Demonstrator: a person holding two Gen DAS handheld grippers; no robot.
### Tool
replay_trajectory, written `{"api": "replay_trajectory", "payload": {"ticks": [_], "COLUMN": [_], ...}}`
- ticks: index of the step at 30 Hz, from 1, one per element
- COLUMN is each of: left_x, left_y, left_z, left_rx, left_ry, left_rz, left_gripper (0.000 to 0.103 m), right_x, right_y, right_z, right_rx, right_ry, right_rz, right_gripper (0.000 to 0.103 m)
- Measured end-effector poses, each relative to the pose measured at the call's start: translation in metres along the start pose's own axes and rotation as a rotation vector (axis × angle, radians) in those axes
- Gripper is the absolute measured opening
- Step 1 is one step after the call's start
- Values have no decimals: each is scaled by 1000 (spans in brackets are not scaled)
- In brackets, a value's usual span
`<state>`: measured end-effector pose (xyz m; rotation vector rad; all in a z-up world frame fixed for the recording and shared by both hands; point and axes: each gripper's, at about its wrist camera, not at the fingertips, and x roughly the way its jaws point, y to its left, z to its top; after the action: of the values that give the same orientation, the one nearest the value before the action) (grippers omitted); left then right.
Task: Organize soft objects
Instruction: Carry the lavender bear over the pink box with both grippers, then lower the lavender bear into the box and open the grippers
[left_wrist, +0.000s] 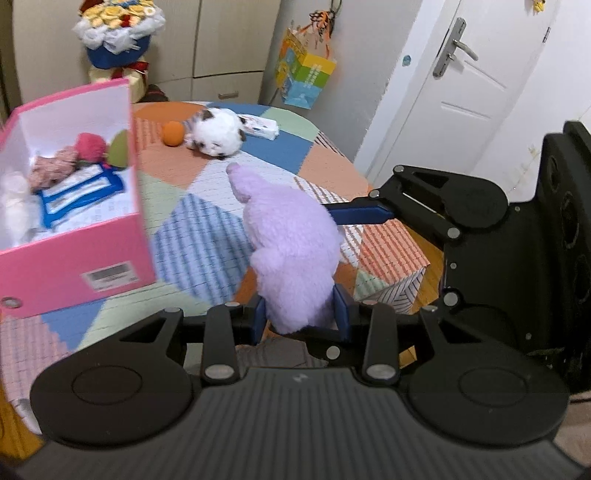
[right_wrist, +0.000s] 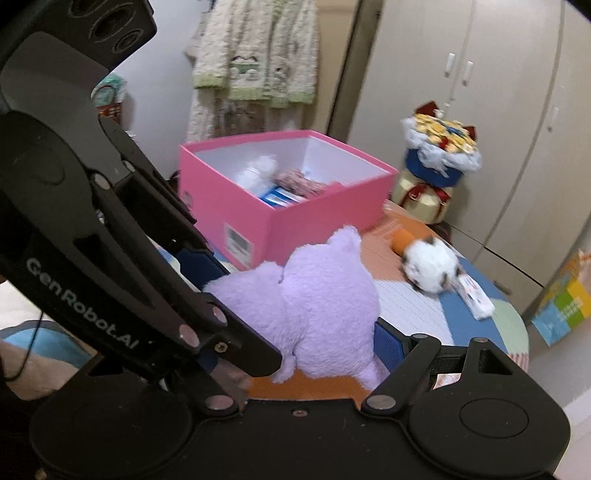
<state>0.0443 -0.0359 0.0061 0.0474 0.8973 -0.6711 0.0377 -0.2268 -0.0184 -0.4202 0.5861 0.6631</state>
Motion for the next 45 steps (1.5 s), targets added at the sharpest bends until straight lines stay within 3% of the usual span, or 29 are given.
{"api": "replay_trajectory", "payload": {"ticks": [6,11,18,23,31,38,45], "left_x": [-48,-77,-85,-64,-1,43,59], "left_y": [15,39,88,134,210,260,270], "left_z": [-1,5,34,59,87,97,100], "left_rx": [5,-25,-66,-114,-184,-354,-404], "left_ry": [-41,-149,-213,-207,-155,-121,-95], "left_rz": [59,76,64,40,-37,-104,-51], "left_gripper": [35,35,35,35,35,35,35], "right_x": [-6,-2,35,84,166,217,243], "right_y": [27,30,22,5,-29,-44,-43], "right_z": [38,73,116,141,149,158,165], "right_rx": [-101,-122,-133,-94,-35,-57,-107], "right_ry": [-47,-119,-177,-154,-75,45,118], "right_rz": [25,36,42,85,125,121,113], "right_gripper": [84,84,83,80,77,77,75]}}
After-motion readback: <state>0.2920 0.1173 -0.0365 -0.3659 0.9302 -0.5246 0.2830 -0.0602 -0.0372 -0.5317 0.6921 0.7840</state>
